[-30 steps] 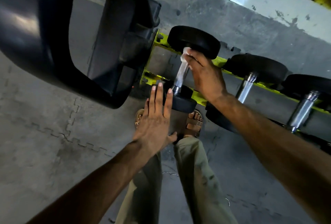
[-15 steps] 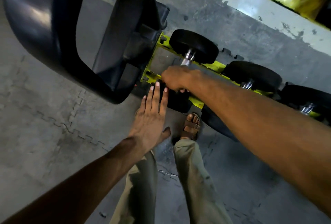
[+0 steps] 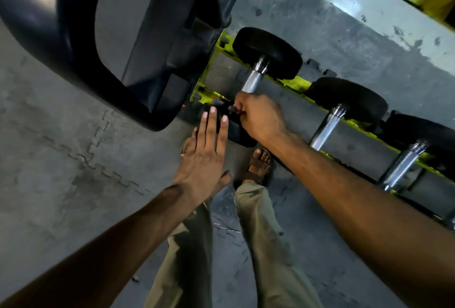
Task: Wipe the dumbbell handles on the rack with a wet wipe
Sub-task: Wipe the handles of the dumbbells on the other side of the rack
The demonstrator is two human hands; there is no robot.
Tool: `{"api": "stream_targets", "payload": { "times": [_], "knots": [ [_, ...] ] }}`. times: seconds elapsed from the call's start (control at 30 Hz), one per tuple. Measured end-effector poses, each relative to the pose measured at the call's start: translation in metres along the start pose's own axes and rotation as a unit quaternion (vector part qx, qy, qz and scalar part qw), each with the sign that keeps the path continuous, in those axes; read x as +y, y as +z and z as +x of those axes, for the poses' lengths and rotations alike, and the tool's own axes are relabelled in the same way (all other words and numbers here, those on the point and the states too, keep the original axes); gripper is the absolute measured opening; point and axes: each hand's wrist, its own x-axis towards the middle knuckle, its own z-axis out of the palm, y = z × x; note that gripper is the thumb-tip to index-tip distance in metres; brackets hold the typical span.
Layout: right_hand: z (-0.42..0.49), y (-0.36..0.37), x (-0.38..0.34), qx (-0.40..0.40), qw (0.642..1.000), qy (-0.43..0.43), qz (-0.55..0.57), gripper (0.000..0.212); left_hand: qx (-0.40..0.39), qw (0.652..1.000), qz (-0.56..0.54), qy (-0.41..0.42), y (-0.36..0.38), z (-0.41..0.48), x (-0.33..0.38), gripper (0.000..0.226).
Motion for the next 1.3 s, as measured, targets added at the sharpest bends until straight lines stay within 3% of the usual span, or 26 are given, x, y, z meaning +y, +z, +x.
{"api": "stream_targets", "payload": {
  "times": [0.1, 0.2, 0.3, 0.4, 0.53, 0.6, 0.67, 0.7, 0.87, 1.03, 1.13, 1.2, 1.23, 1.27, 1.3],
  "knots": [
    [-0.007, 0.018, 0.010, 0.026, 0.987, 0.130, 0.092, 0.020, 0.001, 1.000, -0.002, -0.004, 0.002, 0.000, 0.001, 0.136],
    [0.000, 0.037, 0.020, 0.022, 0.937, 0.221, 0.269, 0.014, 0.004, 1.000, -0.009, -0.008, 0.004, 0.000, 0.002, 0.139],
    [0.026, 0.037, 0.022, -0.030, 0.828, 0.295, 0.475, 0.026, 0.002, 1.000, -0.010, -0.008, 0.007, -0.001, 0.003, 0.143],
    [0.040, 0.031, 0.029, -0.025, 0.714, 0.329, 0.617, 0.038, 0.002, 1.000, -0.010, -0.003, 0.008, 0.000, 0.001, 0.145],
    [0.032, 0.036, 0.028, -0.033, 0.634, 0.315, 0.706, 0.040, -0.007, 1.000, -0.005, 0.013, 0.006, -0.001, -0.003, 0.143],
    [0.048, 0.028, 0.032, 0.006, 0.583, 0.326, 0.744, 0.035, -0.014, 1.000, 0.003, 0.021, 0.004, -0.001, -0.007, 0.143],
    [0.071, 0.018, 0.038, 0.065, 0.485, 0.340, 0.803, 0.034, -0.018, 0.999, 0.009, 0.025, 0.003, 0.001, -0.009, 0.144],
    [0.077, 0.014, 0.037, 0.086, 0.456, 0.345, 0.816, 0.035, -0.016, 0.999, 0.012, 0.026, 0.002, 0.002, -0.010, 0.144],
    [0.068, 0.032, 0.028, 0.155, 0.476, 0.328, 0.801, 0.034, -0.020, 0.999, 0.009, 0.031, 0.001, 0.000, -0.010, 0.143],
    [0.076, 0.023, 0.038, 0.121, 0.432, 0.315, 0.836, 0.028, -0.017, 0.999, 0.004, 0.041, 0.001, 0.001, -0.012, 0.145],
    [0.071, 0.025, 0.037, 0.136, 0.456, 0.317, 0.821, 0.025, -0.020, 0.999, 0.003, 0.042, 0.002, 0.002, -0.012, 0.144],
    [0.065, 0.032, 0.031, 0.199, 0.474, 0.329, 0.792, 0.018, -0.023, 0.999, 0.003, 0.042, 0.002, 0.002, -0.013, 0.145],
    [0.062, 0.034, 0.028, 0.241, 0.503, 0.332, 0.761, 0.015, -0.025, 0.999, 0.003, 0.042, 0.002, 0.002, -0.014, 0.145],
    [0.056, 0.035, 0.025, 0.288, 0.566, 0.329, 0.699, 0.014, -0.028, 0.999, 0.003, 0.042, 0.002, 0.002, -0.014, 0.145],
    [0.049, 0.037, 0.022, 0.331, 0.652, 0.312, 0.606, 0.014, -0.031, 0.999, 0.002, 0.042, 0.002, 0.001, -0.013, 0.145]
  ]
}}
